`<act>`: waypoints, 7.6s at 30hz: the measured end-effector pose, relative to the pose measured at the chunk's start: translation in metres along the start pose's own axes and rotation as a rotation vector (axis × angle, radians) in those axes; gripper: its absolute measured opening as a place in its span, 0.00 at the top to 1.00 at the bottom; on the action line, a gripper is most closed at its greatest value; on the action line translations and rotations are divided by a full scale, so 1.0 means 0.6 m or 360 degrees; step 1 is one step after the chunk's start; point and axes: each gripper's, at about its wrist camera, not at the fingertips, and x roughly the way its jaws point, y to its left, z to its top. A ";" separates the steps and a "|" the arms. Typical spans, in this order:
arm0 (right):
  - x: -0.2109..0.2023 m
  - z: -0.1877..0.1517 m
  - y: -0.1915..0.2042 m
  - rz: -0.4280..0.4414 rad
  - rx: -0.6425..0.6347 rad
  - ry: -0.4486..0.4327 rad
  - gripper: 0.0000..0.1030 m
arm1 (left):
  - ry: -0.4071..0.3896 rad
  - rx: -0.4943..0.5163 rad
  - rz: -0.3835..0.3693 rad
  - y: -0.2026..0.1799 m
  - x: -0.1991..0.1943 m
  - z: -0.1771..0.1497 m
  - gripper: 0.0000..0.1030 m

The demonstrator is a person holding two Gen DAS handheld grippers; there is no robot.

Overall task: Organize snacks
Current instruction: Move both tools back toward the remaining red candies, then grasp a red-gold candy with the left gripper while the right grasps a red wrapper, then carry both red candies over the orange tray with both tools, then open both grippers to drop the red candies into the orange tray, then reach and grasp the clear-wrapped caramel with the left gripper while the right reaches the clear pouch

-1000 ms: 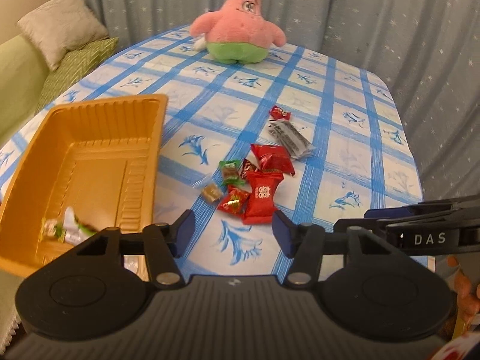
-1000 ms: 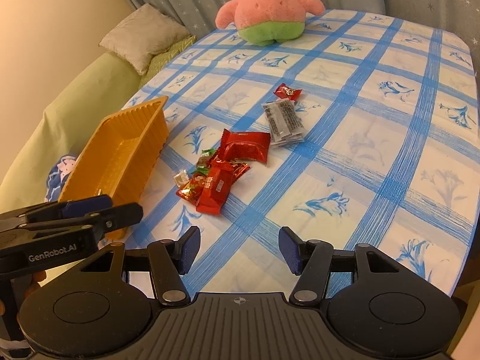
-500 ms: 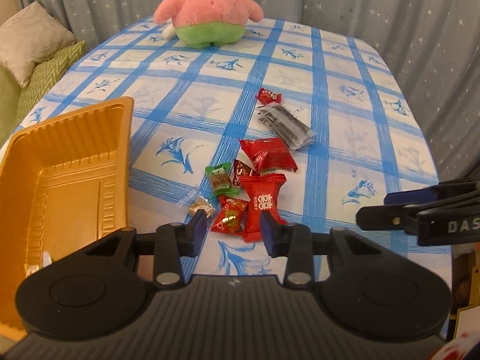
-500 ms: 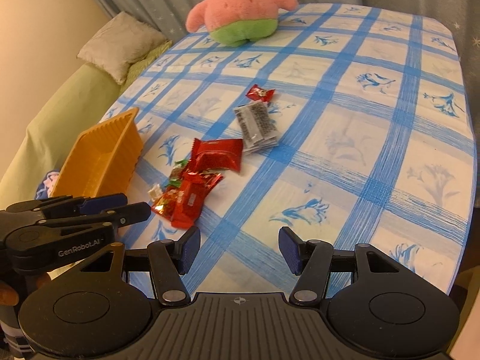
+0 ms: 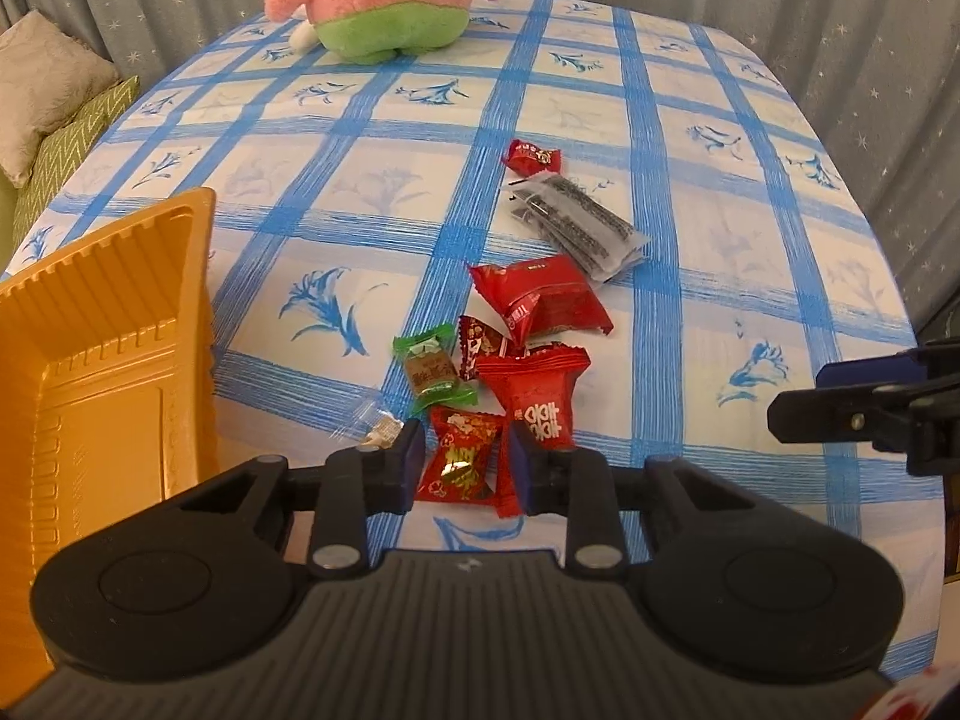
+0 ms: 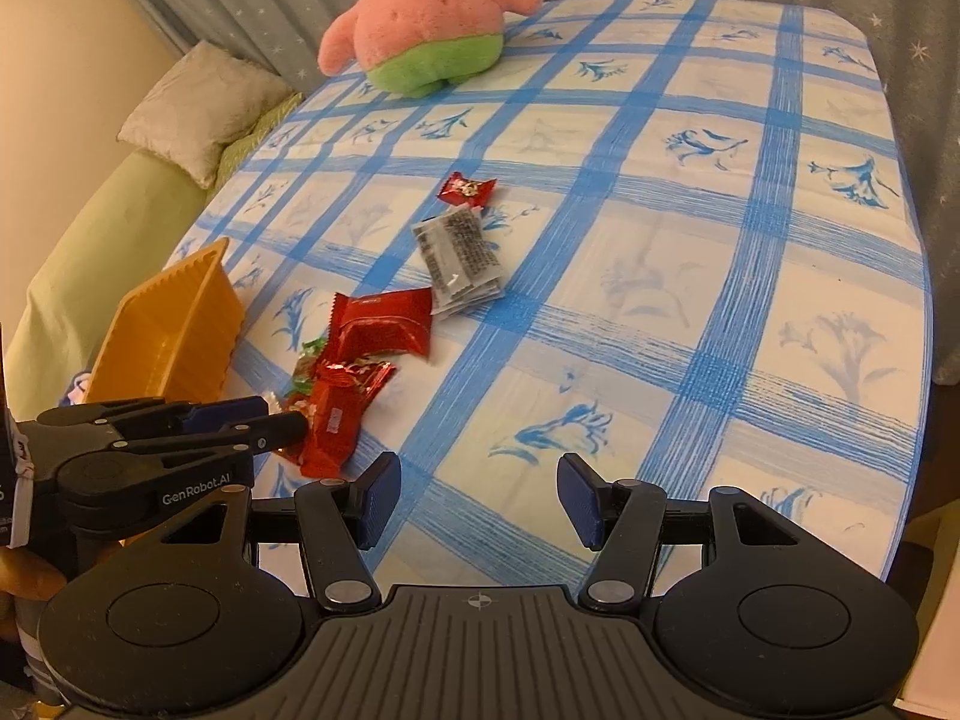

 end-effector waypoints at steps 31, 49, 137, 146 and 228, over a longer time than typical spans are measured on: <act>0.035 0.016 0.046 0.0117 -0.0180 0.0006 0.44 | -0.0111 -0.0231 0.0004 0.033 -0.059 -0.018 0.82; 0.119 0.032 0.093 0.0227 -0.0302 0.0068 0.59 | -0.0139 -0.0302 0.0074 0.042 -0.074 -0.030 0.82; 0.188 0.013 0.426 0.0241 -0.0654 0.0028 0.76 | -0.0339 -0.0557 0.0285 0.335 -0.195 -0.123 0.82; 0.194 0.024 0.413 0.0253 -0.0590 0.0063 0.72 | -0.0324 -0.0554 0.0268 0.341 -0.179 -0.110 0.82; -0.031 -0.038 0.040 0.0203 -0.0273 0.0033 0.43 | -0.0175 -0.0578 0.0173 -0.030 -0.164 -0.106 0.63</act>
